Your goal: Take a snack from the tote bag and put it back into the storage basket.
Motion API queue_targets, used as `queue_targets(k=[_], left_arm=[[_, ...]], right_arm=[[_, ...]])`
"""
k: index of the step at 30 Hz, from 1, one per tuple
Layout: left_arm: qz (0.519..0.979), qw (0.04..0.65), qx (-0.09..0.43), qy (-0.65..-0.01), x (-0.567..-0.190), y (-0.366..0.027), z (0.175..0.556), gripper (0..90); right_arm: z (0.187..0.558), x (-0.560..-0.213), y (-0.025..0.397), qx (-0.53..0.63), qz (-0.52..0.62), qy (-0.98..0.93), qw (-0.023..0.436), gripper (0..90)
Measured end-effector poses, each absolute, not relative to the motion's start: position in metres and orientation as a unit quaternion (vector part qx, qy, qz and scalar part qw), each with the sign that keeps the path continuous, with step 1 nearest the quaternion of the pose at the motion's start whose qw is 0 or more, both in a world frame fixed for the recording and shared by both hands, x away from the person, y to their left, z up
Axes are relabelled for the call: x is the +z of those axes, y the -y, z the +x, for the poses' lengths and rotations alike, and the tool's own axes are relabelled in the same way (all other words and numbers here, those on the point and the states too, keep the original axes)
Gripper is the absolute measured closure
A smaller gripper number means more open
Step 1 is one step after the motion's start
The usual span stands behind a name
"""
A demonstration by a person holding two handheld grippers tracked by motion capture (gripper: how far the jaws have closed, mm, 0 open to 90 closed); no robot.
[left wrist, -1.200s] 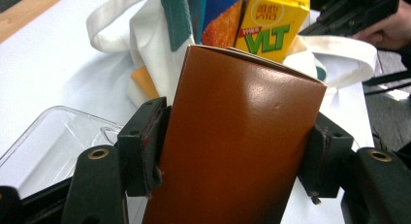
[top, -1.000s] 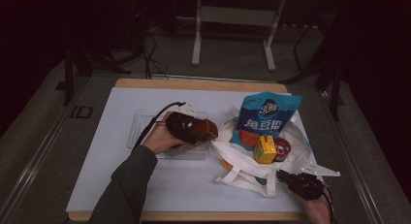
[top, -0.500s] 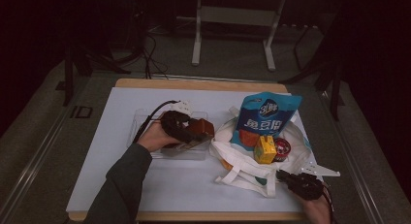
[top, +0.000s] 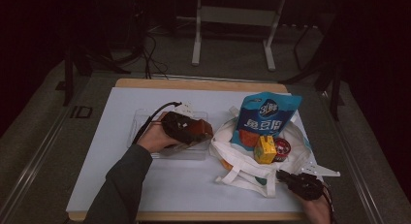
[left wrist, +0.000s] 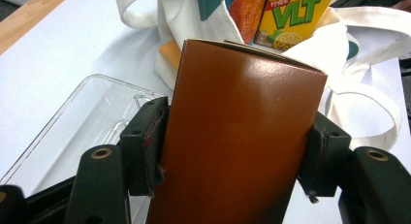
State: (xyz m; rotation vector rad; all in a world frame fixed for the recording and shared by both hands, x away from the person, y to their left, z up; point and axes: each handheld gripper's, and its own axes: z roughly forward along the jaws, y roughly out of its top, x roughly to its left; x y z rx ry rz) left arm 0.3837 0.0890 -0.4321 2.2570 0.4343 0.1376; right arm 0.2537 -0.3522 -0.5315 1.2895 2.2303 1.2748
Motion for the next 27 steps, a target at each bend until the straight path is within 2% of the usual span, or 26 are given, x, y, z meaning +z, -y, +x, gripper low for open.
queue_targets(k=[7,18,23,24,27], left_arm=[[0.892,0.413,0.048,-0.177,-0.431,-0.095,0.386,37.3],[0.894,0.423,0.006,-0.15,-0.432,-0.102,0.386,36.4],[0.897,0.412,0.021,-0.16,-0.433,-0.1,0.386,36.6],[0.909,0.379,0.052,-0.165,-0.436,-0.096,0.385,36.9],[0.923,0.348,0.062,-0.151,-0.442,-0.091,0.383,37.1]], right_arm=[[0.254,-0.532,0.352,0.44,0.445,-0.769,0.133,84.1],[0.254,-0.532,0.352,0.441,0.445,-0.768,0.132,83.8],[0.254,-0.532,0.352,0.442,0.444,-0.768,0.133,83.8],[0.254,-0.532,0.352,0.442,0.444,-0.768,0.133,83.8],[0.254,-0.532,0.352,0.442,0.444,-0.768,0.133,83.8]])
